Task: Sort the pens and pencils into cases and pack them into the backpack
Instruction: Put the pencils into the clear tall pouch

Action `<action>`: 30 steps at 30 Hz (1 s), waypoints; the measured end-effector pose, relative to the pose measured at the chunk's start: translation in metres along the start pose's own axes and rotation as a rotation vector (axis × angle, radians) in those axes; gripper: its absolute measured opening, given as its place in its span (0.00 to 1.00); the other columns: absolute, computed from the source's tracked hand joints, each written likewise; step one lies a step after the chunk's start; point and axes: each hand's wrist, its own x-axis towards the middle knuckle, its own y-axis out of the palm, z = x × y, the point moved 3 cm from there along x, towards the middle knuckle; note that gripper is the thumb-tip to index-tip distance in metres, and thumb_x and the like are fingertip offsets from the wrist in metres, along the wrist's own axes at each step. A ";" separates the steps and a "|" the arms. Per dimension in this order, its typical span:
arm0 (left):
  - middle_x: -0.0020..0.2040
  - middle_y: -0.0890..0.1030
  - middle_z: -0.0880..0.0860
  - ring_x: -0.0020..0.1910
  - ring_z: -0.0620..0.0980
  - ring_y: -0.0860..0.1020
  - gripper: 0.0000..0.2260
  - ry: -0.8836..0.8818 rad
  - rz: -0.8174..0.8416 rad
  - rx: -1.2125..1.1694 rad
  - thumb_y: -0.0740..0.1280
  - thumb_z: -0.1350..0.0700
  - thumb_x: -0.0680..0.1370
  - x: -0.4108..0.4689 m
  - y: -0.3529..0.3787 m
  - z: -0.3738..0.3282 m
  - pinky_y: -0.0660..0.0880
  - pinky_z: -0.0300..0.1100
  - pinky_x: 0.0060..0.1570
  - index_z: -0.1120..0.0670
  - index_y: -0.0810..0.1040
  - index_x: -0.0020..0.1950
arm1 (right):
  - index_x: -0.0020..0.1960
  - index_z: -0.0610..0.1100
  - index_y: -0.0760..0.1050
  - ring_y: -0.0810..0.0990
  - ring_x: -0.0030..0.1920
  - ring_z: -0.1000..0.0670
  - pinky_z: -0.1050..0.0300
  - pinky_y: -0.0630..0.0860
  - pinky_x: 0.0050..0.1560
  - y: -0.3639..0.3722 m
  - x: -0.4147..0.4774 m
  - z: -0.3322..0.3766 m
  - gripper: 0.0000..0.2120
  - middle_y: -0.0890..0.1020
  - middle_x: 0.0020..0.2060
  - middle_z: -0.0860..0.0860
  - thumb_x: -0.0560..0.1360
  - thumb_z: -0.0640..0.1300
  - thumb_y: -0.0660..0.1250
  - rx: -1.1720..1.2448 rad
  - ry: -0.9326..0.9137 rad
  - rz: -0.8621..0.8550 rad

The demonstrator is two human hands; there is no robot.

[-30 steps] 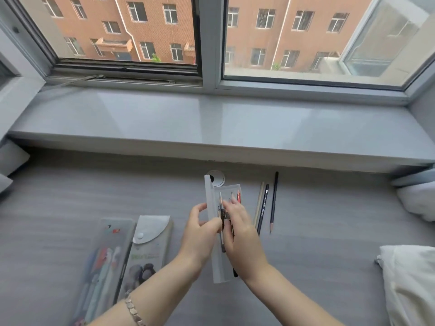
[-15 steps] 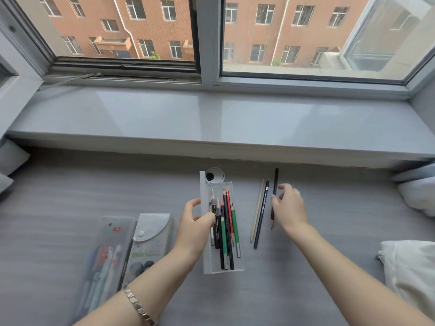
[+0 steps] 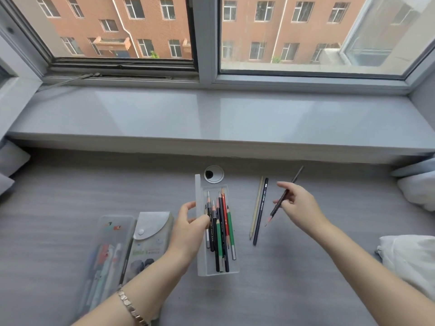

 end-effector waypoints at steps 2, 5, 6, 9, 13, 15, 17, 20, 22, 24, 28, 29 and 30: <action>0.42 0.79 0.47 0.44 0.42 0.76 0.18 0.004 0.002 0.004 0.62 0.61 0.73 -0.001 0.002 -0.002 0.68 0.39 0.40 0.49 0.68 0.62 | 0.56 0.41 0.75 0.76 0.42 0.47 0.59 0.71 0.45 -0.011 -0.006 0.006 0.10 0.77 0.41 0.45 0.75 0.38 0.63 -0.053 -0.085 0.008; 0.43 0.78 0.47 0.45 0.43 0.75 0.18 0.007 0.006 0.026 0.62 0.60 0.73 -0.001 0.006 -0.005 0.68 0.43 0.43 0.48 0.68 0.62 | 0.36 0.41 0.76 0.73 0.43 0.45 0.54 0.69 0.48 -0.020 -0.006 0.008 0.19 0.75 0.39 0.41 0.80 0.47 0.54 -0.165 -0.066 -0.009; 0.44 0.78 0.47 0.45 0.43 0.75 0.18 0.009 0.014 0.030 0.62 0.60 0.73 -0.001 0.008 -0.006 0.68 0.43 0.44 0.48 0.68 0.63 | 0.31 0.41 0.72 0.72 0.39 0.44 0.54 0.69 0.45 -0.020 -0.003 0.008 0.22 0.72 0.36 0.42 0.80 0.47 0.52 -0.187 -0.042 -0.028; 0.45 0.78 0.49 0.46 0.43 0.75 0.18 0.005 0.044 0.029 0.61 0.60 0.74 0.000 0.013 -0.008 0.67 0.41 0.43 0.48 0.67 0.63 | 0.39 0.39 0.73 0.74 0.33 0.44 0.55 0.70 0.38 -0.004 0.008 0.004 0.17 0.73 0.31 0.45 0.80 0.44 0.52 -0.218 0.060 0.037; 0.45 0.78 0.50 0.45 0.43 0.74 0.17 0.002 0.038 0.021 0.61 0.60 0.74 0.001 0.014 -0.009 0.66 0.39 0.38 0.47 0.67 0.61 | 0.56 0.44 0.73 0.77 0.50 0.40 0.53 0.71 0.45 0.037 0.010 0.001 0.12 0.77 0.51 0.42 0.76 0.37 0.56 -0.496 -0.099 0.145; 0.46 0.78 0.50 0.45 0.42 0.74 0.17 0.001 0.039 0.010 0.62 0.60 0.74 0.004 0.014 -0.014 0.65 0.39 0.39 0.47 0.66 0.61 | 0.57 0.46 0.71 0.77 0.48 0.40 0.53 0.67 0.39 0.044 0.011 0.002 0.15 0.73 0.53 0.43 0.74 0.34 0.55 -0.672 -0.212 0.202; 0.45 0.78 0.51 0.44 0.42 0.74 0.16 0.009 0.040 -0.004 0.62 0.60 0.74 0.006 0.012 -0.018 0.65 0.37 0.37 0.47 0.66 0.60 | 0.57 0.45 0.70 0.77 0.46 0.40 0.54 0.63 0.36 0.044 0.016 0.002 0.16 0.71 0.53 0.43 0.73 0.32 0.55 -0.754 -0.282 0.230; 0.45 0.78 0.50 0.45 0.42 0.74 0.16 0.020 0.038 0.000 0.62 0.60 0.74 0.008 0.008 -0.020 0.66 0.36 0.38 0.46 0.66 0.59 | 0.56 0.44 0.70 0.75 0.48 0.41 0.54 0.62 0.36 0.043 0.018 -0.004 0.15 0.71 0.54 0.44 0.73 0.33 0.55 -0.816 -0.380 0.261; 0.45 0.77 0.49 0.45 0.41 0.74 0.16 0.021 0.027 0.007 0.62 0.60 0.74 0.009 0.005 -0.019 0.66 0.37 0.38 0.47 0.66 0.59 | 0.55 0.45 0.71 0.75 0.50 0.41 0.55 0.62 0.36 0.042 0.018 -0.008 0.14 0.72 0.54 0.45 0.73 0.34 0.56 -0.834 -0.411 0.278; 0.45 0.77 0.47 0.45 0.40 0.73 0.16 0.023 0.019 0.019 0.62 0.60 0.74 0.008 0.002 -0.016 0.66 0.40 0.41 0.47 0.67 0.60 | 0.55 0.45 0.72 0.75 0.51 0.43 0.56 0.62 0.37 0.039 0.017 -0.010 0.13 0.72 0.54 0.46 0.73 0.36 0.56 -0.853 -0.439 0.286; 0.44 0.79 0.49 0.45 0.43 0.76 0.16 0.015 0.025 0.024 0.62 0.60 0.74 0.001 -0.003 -0.008 0.67 0.37 0.38 0.47 0.67 0.59 | 0.54 0.44 0.73 0.73 0.54 0.45 0.55 0.64 0.38 0.034 0.007 -0.019 0.12 0.73 0.54 0.47 0.73 0.39 0.56 -0.970 -0.579 0.359; 0.44 0.80 0.49 0.45 0.43 0.77 0.16 0.015 0.026 0.019 0.62 0.60 0.74 0.000 -0.005 -0.006 0.67 0.37 0.38 0.47 0.67 0.59 | 0.53 0.43 0.74 0.73 0.54 0.45 0.54 0.65 0.39 0.032 0.004 -0.022 0.12 0.74 0.54 0.47 0.73 0.39 0.56 -0.998 -0.604 0.387; 0.44 0.80 0.49 0.45 0.44 0.77 0.16 0.013 0.024 0.018 0.62 0.60 0.74 -0.003 -0.007 -0.003 0.67 0.37 0.38 0.47 0.67 0.59 | 0.53 0.43 0.74 0.73 0.54 0.45 0.53 0.67 0.40 0.031 -0.002 -0.025 0.12 0.74 0.53 0.46 0.72 0.38 0.57 -1.022 -0.618 0.417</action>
